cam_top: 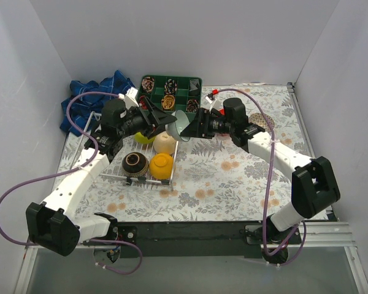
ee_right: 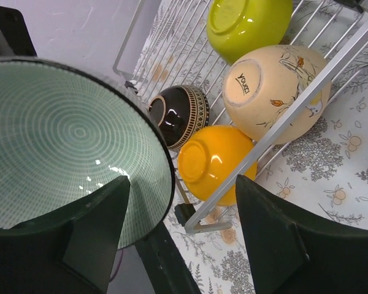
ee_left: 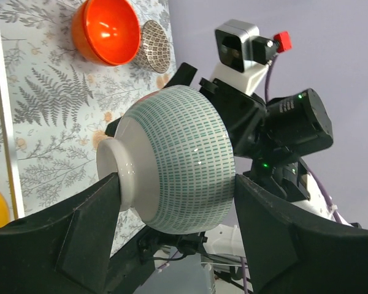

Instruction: Unload the bowls from the dish rack

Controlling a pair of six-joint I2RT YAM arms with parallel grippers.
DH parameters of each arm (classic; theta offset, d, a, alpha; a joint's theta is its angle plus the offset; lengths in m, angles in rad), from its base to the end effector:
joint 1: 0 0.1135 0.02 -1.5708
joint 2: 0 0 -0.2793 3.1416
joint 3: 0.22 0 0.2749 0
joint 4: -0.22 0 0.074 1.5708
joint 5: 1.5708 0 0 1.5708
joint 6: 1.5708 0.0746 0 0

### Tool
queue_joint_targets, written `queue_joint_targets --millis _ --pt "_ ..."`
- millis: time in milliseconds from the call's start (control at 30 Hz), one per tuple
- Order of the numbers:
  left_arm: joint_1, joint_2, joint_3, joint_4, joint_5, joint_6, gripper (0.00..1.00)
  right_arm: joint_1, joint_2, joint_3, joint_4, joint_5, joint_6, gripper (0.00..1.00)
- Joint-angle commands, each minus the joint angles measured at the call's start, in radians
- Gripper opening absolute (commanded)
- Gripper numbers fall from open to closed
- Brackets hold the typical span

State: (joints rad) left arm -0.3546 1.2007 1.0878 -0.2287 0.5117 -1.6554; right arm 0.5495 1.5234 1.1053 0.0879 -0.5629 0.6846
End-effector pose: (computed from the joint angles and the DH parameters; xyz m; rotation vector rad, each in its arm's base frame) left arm 0.2905 -0.1465 0.3567 -1.0564 2.0909 -1.6956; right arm 0.3254 0.2460 0.2939 -0.2840 2.0738 1.3307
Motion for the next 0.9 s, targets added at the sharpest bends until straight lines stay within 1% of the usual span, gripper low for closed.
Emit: queue_joint_targets --millis 0,67,100,167,200,233,267,300,367,400,433,467,500,533,567,600,633,667,700,733,767,867 --pt "-0.021 -0.039 -0.025 0.112 0.057 -0.046 0.0 -0.005 0.023 0.047 0.107 -0.083 0.046 0.68" --pt "-0.023 -0.038 -0.037 0.123 0.063 -0.044 0.0 -0.005 0.023 0.047 0.11 -0.095 0.044 0.59" --pt "-0.023 -0.038 -0.051 0.127 0.065 -0.043 0.0 -0.008 0.023 0.048 0.107 -0.098 0.04 0.46" --pt "-0.024 -0.036 -0.06 0.132 0.059 -0.037 0.0 -0.014 0.006 0.031 0.107 -0.101 0.035 0.31" --pt "-0.023 -0.039 -0.069 0.132 0.056 -0.026 0.0 -0.023 -0.003 0.024 0.104 -0.1 0.035 0.12" --pt "-0.023 -0.039 -0.069 0.132 0.051 -0.018 0.0 -0.031 -0.012 0.015 0.095 -0.098 0.035 0.06" --pt "-0.023 -0.043 -0.069 0.127 0.031 -0.004 0.08 -0.039 -0.032 0.001 0.082 -0.091 0.02 0.01" --pt "-0.023 -0.046 -0.068 0.115 0.016 0.028 0.17 -0.055 -0.043 -0.004 0.066 -0.085 0.009 0.01" --pt "-0.023 -0.047 -0.046 0.051 -0.027 0.08 0.36 -0.08 -0.074 -0.004 -0.035 -0.052 -0.061 0.01" --pt "-0.023 -0.047 -0.033 0.017 -0.083 0.107 0.54 -0.107 -0.083 0.002 -0.083 -0.04 -0.092 0.01" --pt "-0.024 -0.049 -0.002 -0.05 -0.113 0.168 0.6 -0.126 -0.103 0.008 -0.135 -0.029 -0.118 0.01" --pt "-0.023 -0.05 0.01 -0.078 -0.139 0.195 0.67 -0.15 -0.112 0.014 -0.231 -0.017 -0.175 0.01" --pt "-0.024 -0.055 0.024 -0.101 -0.201 0.228 0.82 -0.205 -0.123 0.027 -0.281 -0.009 -0.203 0.01" --pt "-0.023 -0.065 0.037 -0.15 -0.237 0.285 0.87 -0.238 -0.143 0.034 -0.328 0.001 -0.227 0.01" --pt "-0.024 -0.072 0.055 -0.174 -0.28 0.317 0.92 -0.273 -0.15 0.042 -0.424 0.035 -0.253 0.01" --pt "-0.023 -0.075 0.06 -0.198 -0.317 0.348 0.96 -0.339 -0.158 0.05 -0.462 0.058 -0.304 0.01" --pt "-0.024 -0.076 0.067 -0.246 -0.391 0.376 0.98 -0.368 -0.17 0.065 -0.502 0.082 -0.327 0.01" --pt "-0.023 -0.076 0.079 -0.273 -0.43 0.435 0.98 -0.397 -0.175 0.071 -0.532 0.156 -0.341 0.01" --pt "-0.023 -0.076 0.081 -0.3 -0.465 0.457 0.98 -0.443 -0.177 0.079 -0.586 0.191 -0.356 0.01" --pt "-0.023 -0.075 0.08 -0.343 -0.549 0.482 0.98 -0.468 -0.177 0.09 -0.608 0.224 -0.375 0.01" --pt "-0.023 -0.078 0.077 -0.357 -0.58 0.517 0.98 -0.491 -0.167 0.099 -0.626 0.28 -0.378 0.01" --pt "-0.023 -0.092 0.044 -0.386 -0.688 0.568 0.98 -0.612 -0.132 0.129 -0.657 0.349 -0.329 0.01"
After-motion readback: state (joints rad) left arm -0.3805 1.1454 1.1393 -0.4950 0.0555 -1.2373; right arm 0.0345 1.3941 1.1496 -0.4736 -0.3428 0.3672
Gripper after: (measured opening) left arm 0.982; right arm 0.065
